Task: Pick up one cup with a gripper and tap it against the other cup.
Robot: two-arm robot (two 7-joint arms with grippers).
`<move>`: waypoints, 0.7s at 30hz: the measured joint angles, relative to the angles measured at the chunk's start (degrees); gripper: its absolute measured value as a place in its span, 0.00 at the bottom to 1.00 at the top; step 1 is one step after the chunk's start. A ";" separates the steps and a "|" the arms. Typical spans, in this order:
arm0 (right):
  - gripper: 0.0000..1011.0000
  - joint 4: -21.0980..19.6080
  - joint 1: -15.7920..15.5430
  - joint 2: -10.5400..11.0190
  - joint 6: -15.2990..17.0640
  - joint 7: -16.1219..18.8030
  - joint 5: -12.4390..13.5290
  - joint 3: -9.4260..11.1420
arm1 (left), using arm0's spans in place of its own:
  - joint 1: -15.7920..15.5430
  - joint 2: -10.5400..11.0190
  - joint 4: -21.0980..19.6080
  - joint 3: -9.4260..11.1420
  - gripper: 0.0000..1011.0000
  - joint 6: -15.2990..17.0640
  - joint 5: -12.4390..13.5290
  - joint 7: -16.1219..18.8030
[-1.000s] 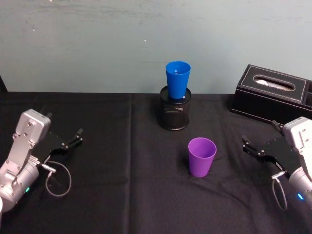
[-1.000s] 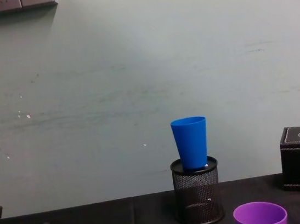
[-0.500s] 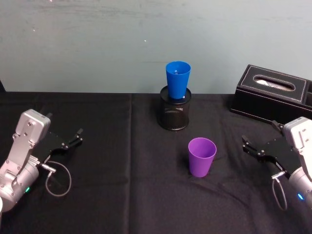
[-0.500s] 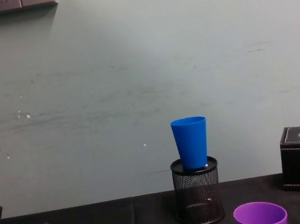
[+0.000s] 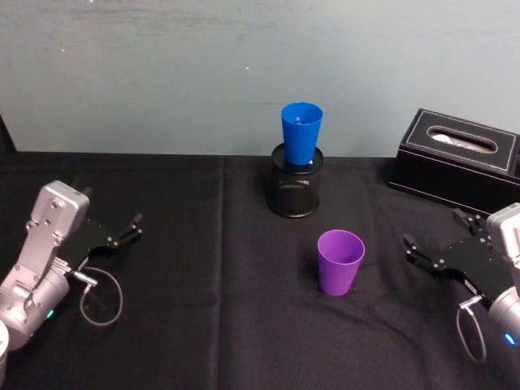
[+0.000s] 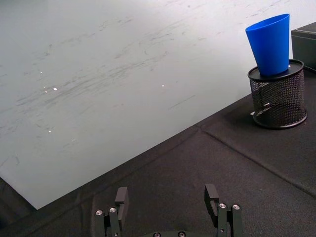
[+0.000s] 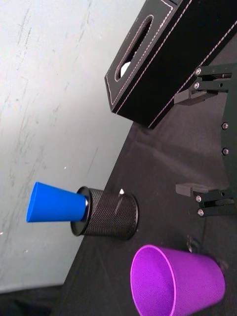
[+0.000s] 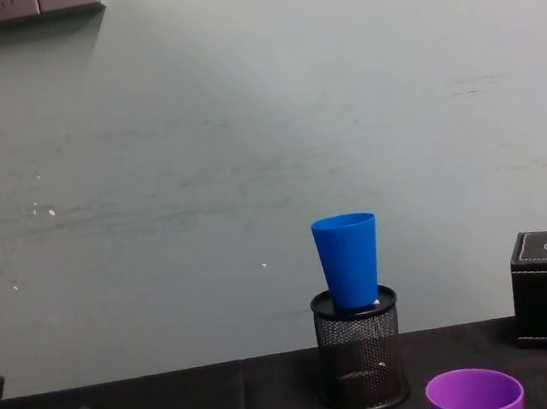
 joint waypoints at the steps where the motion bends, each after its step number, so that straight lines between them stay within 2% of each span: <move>1: 0.99 -0.09 -0.20 0.00 -0.17 0.21 0.13 0.13 | 0.00 0.00 0.00 0.00 1.00 0.00 0.00 0.00; 9: 0.99 -0.24 -2.41 -0.81 -2.95 4.79 3.64 1.75 | 0.00 0.00 0.00 0.00 1.00 0.00 0.00 0.00; 21: 0.99 0.15 -4.14 -2.44 -5.60 11.01 7.04 2.73 | 0.00 0.00 0.00 0.00 1.00 0.00 0.00 0.00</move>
